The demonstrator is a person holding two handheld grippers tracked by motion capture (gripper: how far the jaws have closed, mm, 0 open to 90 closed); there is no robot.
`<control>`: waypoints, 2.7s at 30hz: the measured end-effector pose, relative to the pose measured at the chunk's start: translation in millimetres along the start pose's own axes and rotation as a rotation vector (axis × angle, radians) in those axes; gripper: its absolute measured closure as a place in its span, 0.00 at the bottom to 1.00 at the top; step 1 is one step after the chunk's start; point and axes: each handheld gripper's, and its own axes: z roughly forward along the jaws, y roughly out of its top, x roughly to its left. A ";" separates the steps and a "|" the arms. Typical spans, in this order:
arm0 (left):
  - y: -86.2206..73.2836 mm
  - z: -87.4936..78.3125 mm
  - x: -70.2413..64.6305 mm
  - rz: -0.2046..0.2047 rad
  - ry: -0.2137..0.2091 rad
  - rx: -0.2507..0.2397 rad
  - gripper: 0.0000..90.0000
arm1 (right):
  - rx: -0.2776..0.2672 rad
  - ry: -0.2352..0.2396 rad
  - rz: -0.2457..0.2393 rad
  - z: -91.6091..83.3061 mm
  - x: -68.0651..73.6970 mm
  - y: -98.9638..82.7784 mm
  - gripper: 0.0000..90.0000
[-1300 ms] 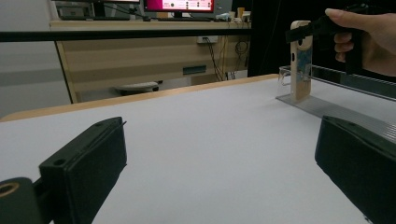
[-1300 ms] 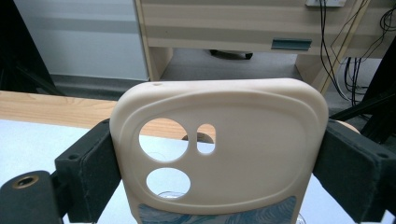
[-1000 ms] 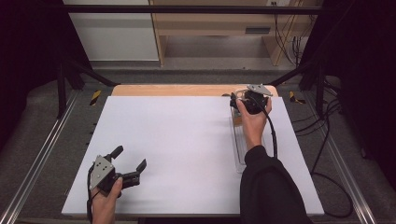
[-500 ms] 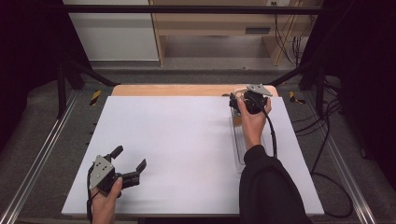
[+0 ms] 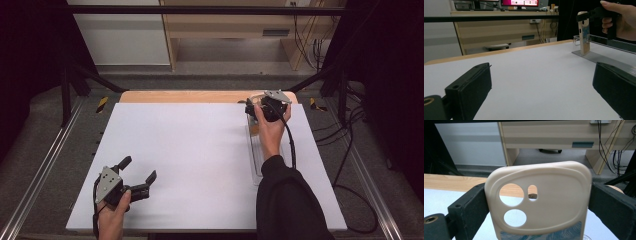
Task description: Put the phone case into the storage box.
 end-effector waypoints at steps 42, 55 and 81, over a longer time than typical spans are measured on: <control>0.8 -0.9 0.2 0.009 0.010 -0.003 0.02 | -0.046 0.006 -0.039 -9.9 2.2 5.8 0.09; 1.2 -8.1 11.5 0.005 0.026 -0.016 0.02 | -0.054 0.026 -0.027 -13.1 2.8 7.8 0.09; -1.4 -18.7 21.6 0.007 0.034 -0.019 0.01 | -0.071 0.068 -0.017 -21.5 4.0 12.6 0.09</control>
